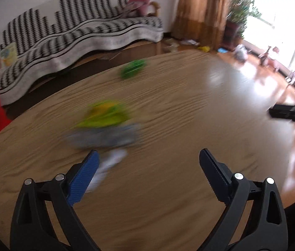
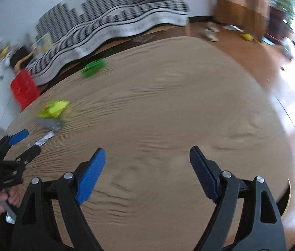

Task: Collect trash
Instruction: 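Move both tools back to the table and grasp the white receipt with the left tool, then grasp the green toy car with the right tool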

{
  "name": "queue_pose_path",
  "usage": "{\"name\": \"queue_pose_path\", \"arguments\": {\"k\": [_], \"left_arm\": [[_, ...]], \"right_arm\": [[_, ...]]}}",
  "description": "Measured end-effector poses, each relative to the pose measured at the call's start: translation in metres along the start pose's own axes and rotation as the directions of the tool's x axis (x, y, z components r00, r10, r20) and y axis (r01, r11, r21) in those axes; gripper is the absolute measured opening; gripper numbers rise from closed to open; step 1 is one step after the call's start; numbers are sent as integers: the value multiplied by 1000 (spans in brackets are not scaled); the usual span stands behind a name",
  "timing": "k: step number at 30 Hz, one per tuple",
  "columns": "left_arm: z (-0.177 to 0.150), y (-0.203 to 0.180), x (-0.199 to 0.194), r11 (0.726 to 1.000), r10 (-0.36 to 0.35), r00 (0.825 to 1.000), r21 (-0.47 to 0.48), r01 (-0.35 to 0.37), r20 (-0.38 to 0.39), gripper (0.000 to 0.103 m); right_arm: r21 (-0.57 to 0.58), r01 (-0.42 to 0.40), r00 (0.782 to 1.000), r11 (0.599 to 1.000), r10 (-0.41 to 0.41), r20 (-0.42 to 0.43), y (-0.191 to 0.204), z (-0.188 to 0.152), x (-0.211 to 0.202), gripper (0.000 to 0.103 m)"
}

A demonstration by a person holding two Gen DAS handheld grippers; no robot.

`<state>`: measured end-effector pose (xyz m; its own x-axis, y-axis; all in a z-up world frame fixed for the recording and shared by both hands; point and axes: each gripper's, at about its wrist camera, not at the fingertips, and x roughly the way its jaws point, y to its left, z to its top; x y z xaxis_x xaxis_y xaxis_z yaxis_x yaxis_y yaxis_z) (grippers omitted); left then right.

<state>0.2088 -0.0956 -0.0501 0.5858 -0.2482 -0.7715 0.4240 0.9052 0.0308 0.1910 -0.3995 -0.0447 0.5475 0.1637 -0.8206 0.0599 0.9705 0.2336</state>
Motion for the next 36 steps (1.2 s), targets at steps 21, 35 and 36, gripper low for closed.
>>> {"name": "queue_pose_path", "arguments": {"k": [21, 35, 36], "left_arm": [[-28, 50, 37, 998, -57, 991, 5, 59, -123, 11], [-22, 60, 26, 997, -69, 987, -40, 64, -143, 11], [-22, 61, 24, 997, -71, 987, -49, 65, -141, 11]], "right_arm": [[29, -17, 993, 999, 21, -115, 136, 104, 149, 82], [196, 51, 982, 979, -14, -186, 158, 203, 243, 50], [188, 52, 982, 981, -16, -189, 158, 203, 243, 48]]}}
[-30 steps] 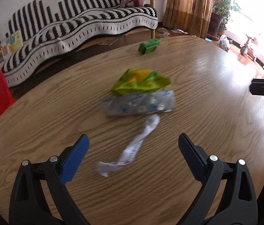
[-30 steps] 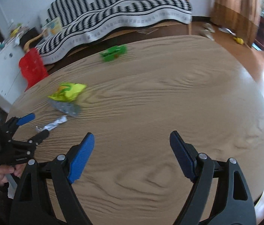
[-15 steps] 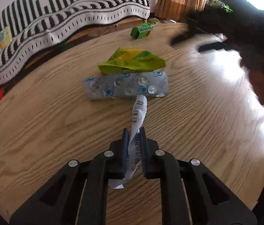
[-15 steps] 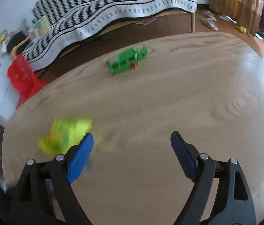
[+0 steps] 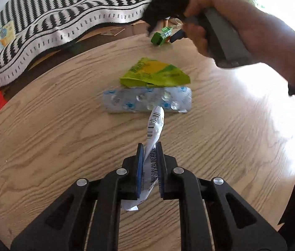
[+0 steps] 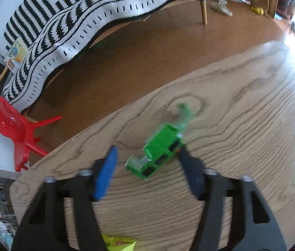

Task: Collect trash
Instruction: 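Grasp the green toy car with the right tool, then carry both to the bin and open both tools to drop them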

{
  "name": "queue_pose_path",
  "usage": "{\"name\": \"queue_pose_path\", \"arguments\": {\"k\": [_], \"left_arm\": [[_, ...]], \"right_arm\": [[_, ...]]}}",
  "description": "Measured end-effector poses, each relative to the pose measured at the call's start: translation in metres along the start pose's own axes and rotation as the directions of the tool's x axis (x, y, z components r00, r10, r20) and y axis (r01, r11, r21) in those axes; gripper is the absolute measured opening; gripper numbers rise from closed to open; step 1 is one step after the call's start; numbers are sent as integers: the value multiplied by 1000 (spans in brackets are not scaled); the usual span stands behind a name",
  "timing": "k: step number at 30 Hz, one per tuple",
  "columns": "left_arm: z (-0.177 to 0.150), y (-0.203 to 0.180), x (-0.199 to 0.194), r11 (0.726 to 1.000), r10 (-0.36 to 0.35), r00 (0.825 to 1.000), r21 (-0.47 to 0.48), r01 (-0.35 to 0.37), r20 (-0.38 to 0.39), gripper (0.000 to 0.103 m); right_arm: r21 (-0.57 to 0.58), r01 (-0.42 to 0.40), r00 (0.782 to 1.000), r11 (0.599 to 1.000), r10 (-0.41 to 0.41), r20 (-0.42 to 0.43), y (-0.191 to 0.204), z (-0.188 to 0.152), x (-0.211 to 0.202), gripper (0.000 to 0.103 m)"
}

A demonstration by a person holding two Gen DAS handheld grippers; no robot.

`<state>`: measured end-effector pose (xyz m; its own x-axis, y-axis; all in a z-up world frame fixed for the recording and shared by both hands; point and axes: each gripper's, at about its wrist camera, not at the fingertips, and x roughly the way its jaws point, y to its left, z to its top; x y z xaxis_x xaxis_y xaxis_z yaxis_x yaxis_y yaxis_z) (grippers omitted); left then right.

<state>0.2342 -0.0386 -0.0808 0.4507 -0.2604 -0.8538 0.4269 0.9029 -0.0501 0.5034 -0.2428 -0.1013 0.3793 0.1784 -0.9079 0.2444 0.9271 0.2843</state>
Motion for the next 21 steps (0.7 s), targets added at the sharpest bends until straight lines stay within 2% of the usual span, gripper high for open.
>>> {"name": "queue_pose_path", "arguments": {"k": [4, 10, 15, 21], "left_arm": [[1, -2, -7, 1000, 2, 1000, 4, -2, 14, 11], [10, -5, -26, 1000, 0, 999, -24, 2, 51, 11], [22, -33, -45, 1000, -25, 996, -17, 26, 91, 11], [38, -109, -58, 995, -89, 990, 64, 82, 113, 11]], "right_arm": [[-37, -3, 1000, 999, 3, 1, -4, -8, -7, 47], [-85, -36, 999, 996, 38, 25, -34, -41, -53, 47], [-105, -49, 997, 993, 55, 53, -94, -87, -112, 47], [-68, -11, 997, 998, 16, 79, -201, -151, -179, 47]]}}
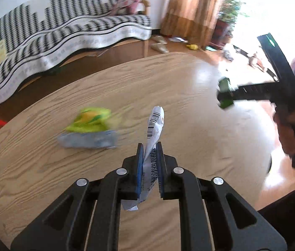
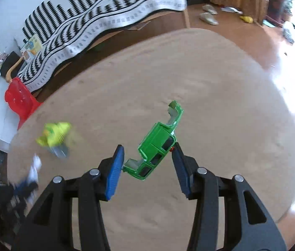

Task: Collect trash
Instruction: 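Carry both to the bin and open both tools to drop them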

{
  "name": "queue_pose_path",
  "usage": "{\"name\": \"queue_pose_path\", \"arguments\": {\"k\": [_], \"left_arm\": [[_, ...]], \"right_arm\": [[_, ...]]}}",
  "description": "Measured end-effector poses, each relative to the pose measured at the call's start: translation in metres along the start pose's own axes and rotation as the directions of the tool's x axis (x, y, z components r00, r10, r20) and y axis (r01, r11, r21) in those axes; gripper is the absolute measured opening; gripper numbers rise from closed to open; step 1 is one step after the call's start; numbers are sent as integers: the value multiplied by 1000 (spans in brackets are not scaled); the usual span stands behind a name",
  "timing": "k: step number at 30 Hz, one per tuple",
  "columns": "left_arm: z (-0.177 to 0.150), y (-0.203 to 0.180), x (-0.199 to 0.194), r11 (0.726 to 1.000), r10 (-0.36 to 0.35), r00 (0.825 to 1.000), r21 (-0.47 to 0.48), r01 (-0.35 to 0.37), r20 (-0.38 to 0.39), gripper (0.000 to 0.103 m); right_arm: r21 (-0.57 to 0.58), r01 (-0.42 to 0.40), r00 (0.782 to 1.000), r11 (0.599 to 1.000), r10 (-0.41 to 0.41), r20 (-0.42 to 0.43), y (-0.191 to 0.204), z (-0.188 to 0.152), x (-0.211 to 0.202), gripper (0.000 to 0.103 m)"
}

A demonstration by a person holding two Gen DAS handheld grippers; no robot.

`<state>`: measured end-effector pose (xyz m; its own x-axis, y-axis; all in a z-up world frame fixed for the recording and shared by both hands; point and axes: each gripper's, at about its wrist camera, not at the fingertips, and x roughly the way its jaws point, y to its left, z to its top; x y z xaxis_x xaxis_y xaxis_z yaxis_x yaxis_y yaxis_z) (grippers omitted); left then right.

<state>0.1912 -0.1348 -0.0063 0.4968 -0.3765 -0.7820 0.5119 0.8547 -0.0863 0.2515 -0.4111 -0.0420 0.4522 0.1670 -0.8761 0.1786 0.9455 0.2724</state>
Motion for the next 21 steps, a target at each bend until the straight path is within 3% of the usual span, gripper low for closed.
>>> {"name": "queue_pose_path", "arguments": {"k": [8, 12, 16, 21], "left_arm": [[25, -143, 28, 981, -154, 988, 119, 155, -16, 11], [30, -215, 52, 957, -229, 972, 171, 234, -50, 11], [31, -288, 76, 914, -337, 934, 199, 355, -116, 11], [21, -348, 97, 873, -394, 902, 237, 427, -175, 11]], "right_arm": [[135, 111, 991, 985, -120, 60, -149, -88, -77, 47], [241, 206, 972, 948, -227, 62, -225, -132, -98, 47], [359, 270, 951, 894, -306, 46, -283, -169, -105, 47], [466, 258, 952, 846, -306, 29, -328, -195, -101, 47]]}}
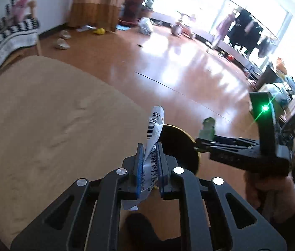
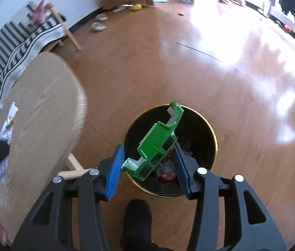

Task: Collect trash
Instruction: 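Carry both to the bin and open both tools to drop them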

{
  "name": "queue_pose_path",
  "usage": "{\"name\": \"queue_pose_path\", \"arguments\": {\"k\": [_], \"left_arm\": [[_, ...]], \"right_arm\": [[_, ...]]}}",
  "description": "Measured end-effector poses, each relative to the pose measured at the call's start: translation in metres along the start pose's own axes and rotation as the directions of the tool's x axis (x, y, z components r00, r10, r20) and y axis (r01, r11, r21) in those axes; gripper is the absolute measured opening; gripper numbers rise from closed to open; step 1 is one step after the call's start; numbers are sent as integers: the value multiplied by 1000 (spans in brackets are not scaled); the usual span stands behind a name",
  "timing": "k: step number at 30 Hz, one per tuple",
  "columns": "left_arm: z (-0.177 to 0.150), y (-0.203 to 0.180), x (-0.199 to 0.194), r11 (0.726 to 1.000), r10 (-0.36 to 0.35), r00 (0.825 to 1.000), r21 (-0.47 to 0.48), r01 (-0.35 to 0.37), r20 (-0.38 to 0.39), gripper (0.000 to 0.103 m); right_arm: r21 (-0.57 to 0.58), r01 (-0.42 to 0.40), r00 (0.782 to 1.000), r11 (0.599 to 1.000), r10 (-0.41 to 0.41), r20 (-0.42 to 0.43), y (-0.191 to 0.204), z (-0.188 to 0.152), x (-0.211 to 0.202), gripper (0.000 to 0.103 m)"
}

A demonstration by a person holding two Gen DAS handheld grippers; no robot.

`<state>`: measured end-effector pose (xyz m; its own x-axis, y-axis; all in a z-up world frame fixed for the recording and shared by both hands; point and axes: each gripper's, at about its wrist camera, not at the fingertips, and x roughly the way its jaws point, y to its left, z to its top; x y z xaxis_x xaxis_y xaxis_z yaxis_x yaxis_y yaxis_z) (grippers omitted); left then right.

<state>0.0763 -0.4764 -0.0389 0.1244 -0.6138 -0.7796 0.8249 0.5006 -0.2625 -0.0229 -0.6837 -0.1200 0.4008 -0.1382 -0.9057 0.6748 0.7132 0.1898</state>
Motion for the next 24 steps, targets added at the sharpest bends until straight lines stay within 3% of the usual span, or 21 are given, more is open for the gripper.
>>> {"name": "queue_pose_path", "arguments": {"k": [6, 17, 21, 24], "left_arm": [[10, -25, 36, 999, -29, 999, 30, 30, -34, 11], [10, -21, 52, 1000, -8, 998, 21, 9, -55, 11], [8, -23, 52, 999, -11, 998, 32, 13, -57, 11], [9, -28, 55, 999, -14, 998, 34, 16, -59, 11]], "right_arm": [[30, 17, 1000, 999, -16, -25, -34, 1, 15, 47], [42, -3, 999, 999, 5, -48, -33, 13, 28, 48], [55, 0, 999, 998, 2, -33, -38, 15, 26, 69], [60, -5, 1000, 998, 6, -25, -39, 17, 25, 69]]}}
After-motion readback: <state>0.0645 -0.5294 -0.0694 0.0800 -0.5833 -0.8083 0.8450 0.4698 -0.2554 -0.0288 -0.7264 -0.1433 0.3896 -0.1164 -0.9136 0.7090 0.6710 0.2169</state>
